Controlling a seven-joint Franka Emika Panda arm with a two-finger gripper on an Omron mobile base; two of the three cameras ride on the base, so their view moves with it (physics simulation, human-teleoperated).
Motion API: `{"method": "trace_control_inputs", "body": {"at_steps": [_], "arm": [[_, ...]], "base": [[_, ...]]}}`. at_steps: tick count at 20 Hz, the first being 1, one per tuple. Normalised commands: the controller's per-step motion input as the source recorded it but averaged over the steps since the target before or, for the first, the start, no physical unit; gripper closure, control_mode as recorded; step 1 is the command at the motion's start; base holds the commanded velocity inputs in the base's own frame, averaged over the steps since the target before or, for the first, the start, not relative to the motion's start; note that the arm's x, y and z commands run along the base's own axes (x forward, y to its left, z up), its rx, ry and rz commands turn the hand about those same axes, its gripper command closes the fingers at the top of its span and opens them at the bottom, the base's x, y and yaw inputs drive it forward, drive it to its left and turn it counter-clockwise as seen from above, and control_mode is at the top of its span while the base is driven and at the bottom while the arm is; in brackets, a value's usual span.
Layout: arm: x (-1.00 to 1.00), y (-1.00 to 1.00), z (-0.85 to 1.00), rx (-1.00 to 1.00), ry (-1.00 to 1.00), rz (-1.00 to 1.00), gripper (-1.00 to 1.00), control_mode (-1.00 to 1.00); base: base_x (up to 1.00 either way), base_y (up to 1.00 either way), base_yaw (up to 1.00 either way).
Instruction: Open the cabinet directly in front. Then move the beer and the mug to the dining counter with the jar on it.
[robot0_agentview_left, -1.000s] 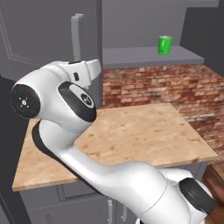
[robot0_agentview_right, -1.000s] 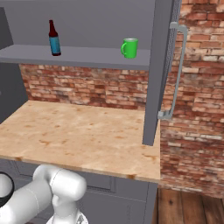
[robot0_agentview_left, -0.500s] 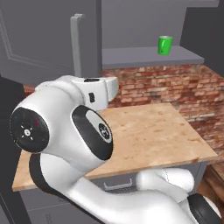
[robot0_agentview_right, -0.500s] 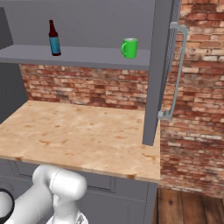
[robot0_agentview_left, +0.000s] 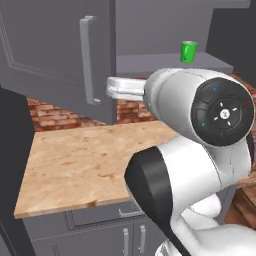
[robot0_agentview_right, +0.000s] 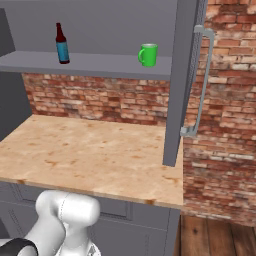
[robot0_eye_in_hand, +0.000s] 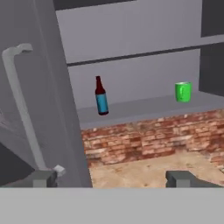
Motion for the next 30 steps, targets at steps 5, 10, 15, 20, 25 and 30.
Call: {"method": "trace_control_inputs", "body": {"at_steps": [5, 10, 15, 20, 25, 30], "arm": [[0.19, -0.88, -0.22, 0.01, -0.10, 0.47, -1.00, -1.00], [0.74, -0.30, -0.24, 0.03, -0.05, 0.37, -1.00, -1.00], [0.75, 0.03, -0.01, 0.09, 0.00, 0.25, -1.00, -1.00], [0.11, 0.06, 0.00, 0.00, 0.03, 0.12, -1.00, -1.00], [0.38, 0.18, 0.00, 0.00, 0.25, 0.16, -1.00, -1.00], [0.18, 0.26, -0.01, 0.05, 0.26, 0.23, -1.00, -1.00]], "base": [[0.00, 0.00, 0.00], [0.00, 0.00, 0.00], [0.00, 0.00, 0.00], [0.00, 0.00, 0.00], [0.00, 0.00, 0.00], [0.00, 0.00, 0.00]]}}
